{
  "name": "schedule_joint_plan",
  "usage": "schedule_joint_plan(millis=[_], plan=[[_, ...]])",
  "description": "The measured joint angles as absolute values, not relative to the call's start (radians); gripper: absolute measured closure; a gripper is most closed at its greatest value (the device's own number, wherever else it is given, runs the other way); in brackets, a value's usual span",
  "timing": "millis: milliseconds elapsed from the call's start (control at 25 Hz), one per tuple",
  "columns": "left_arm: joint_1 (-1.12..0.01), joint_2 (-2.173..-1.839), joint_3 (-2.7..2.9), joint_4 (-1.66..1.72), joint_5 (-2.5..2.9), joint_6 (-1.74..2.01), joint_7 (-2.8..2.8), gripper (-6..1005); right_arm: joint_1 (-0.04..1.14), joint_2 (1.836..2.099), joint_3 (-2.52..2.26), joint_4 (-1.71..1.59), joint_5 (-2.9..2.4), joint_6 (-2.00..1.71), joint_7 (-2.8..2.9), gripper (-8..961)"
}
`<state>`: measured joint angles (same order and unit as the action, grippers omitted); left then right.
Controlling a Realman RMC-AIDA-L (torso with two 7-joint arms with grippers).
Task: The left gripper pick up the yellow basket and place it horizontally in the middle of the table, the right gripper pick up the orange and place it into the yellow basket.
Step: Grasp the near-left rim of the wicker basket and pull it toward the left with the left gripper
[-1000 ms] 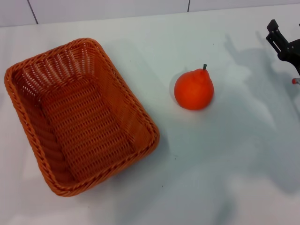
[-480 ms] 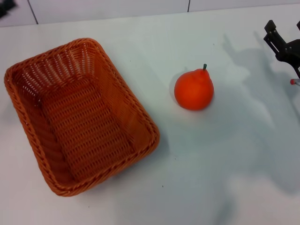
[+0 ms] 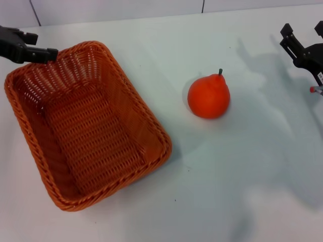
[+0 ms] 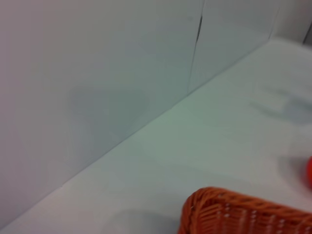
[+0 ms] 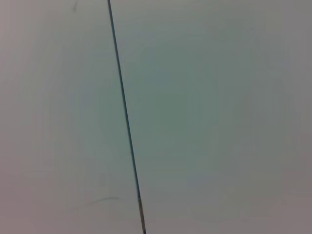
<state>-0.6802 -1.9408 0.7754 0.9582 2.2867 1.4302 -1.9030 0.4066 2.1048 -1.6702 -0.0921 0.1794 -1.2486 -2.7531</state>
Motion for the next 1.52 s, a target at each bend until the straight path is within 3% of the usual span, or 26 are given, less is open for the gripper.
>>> schedule_joint_plan(millis=[600, 1520], plan=[[-0.776, -2.062, 0.882, 1.077, 2.719, 1.35, -1.904, 287, 0.407, 2.105, -1.695, -0.098, 0.179, -1.249, -2.75, 21], [-0.762, -2.131, 0.918, 1.029, 2.803, 1.187, -1.907, 339, 0.41, 2.105, -1.712, -0.1, 0.179, -1.25, -2.75, 21]])
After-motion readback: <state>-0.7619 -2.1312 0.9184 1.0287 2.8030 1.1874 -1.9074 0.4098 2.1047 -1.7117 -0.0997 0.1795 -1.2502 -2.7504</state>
